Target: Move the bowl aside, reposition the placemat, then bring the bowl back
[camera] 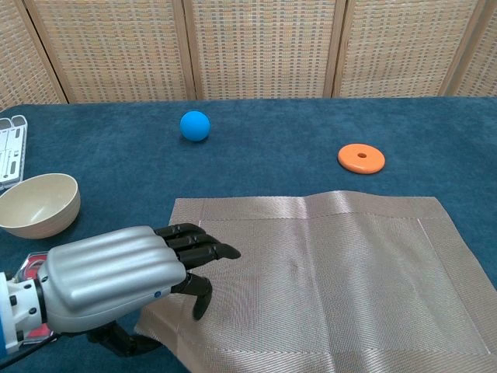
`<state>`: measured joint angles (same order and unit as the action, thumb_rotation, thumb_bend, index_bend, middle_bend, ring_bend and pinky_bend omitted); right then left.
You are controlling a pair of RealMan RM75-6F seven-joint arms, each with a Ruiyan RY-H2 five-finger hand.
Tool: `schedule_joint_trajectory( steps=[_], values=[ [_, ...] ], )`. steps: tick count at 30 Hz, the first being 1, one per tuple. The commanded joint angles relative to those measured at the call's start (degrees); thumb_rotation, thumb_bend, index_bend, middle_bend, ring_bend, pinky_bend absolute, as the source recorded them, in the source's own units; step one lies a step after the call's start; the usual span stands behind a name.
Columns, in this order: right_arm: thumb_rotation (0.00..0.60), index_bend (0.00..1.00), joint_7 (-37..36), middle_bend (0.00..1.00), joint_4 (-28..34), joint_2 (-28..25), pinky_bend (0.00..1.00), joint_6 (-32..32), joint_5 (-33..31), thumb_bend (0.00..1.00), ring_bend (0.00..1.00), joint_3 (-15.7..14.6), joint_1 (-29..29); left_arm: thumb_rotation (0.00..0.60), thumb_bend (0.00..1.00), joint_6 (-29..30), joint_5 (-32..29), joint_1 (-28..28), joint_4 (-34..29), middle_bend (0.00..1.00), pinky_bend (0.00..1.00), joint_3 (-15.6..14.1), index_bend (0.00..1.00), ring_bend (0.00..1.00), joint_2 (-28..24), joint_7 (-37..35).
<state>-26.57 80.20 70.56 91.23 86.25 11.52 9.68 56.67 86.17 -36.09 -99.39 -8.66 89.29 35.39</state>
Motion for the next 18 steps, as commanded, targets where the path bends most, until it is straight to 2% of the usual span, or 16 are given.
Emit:
schedule_joint_trajectory(
  steps=[1,10,15,18],
  values=[
    [0.600,0.03,0.2,0.00,0.2,0.0,0.00,0.2,0.3,0.29,0.00,-0.2,0.0,0.600,0.34,1.1,0.1,1.1,-1.4,0.00,0.00,-0.6,0.11,0.00,-1.2,0.1],
    [0.600,0.03,2.1,0.00,1.2,0.2,0.00,1.5,2.4,0.30,0.00,-1.2,-0.3,0.600,0.33,8.1,5.7,5.5,-5.1,0.00,0.00,-4.3,0.10,0.00,-6.0,-1.9],
    [0.600,0.03,4.3,0.00,2.1,0.4,0.00,3.2,4.9,0.29,0.00,-2.3,-0.6,0.600,0.34,16.4,10.5,10.3,-4.5,0.00,0.00,-7.1,0.10,0.00,-10.6,-6.4],
    [0.600,0.03,5.7,0.00,2.7,0.5,0.00,3.9,6.1,0.30,0.00,-2.9,-0.9,0.600,0.34,20.9,11.5,12.9,-2.6,0.00,0.00,-7.3,0.13,0.00,-12.7,-9.0]
  ],
)
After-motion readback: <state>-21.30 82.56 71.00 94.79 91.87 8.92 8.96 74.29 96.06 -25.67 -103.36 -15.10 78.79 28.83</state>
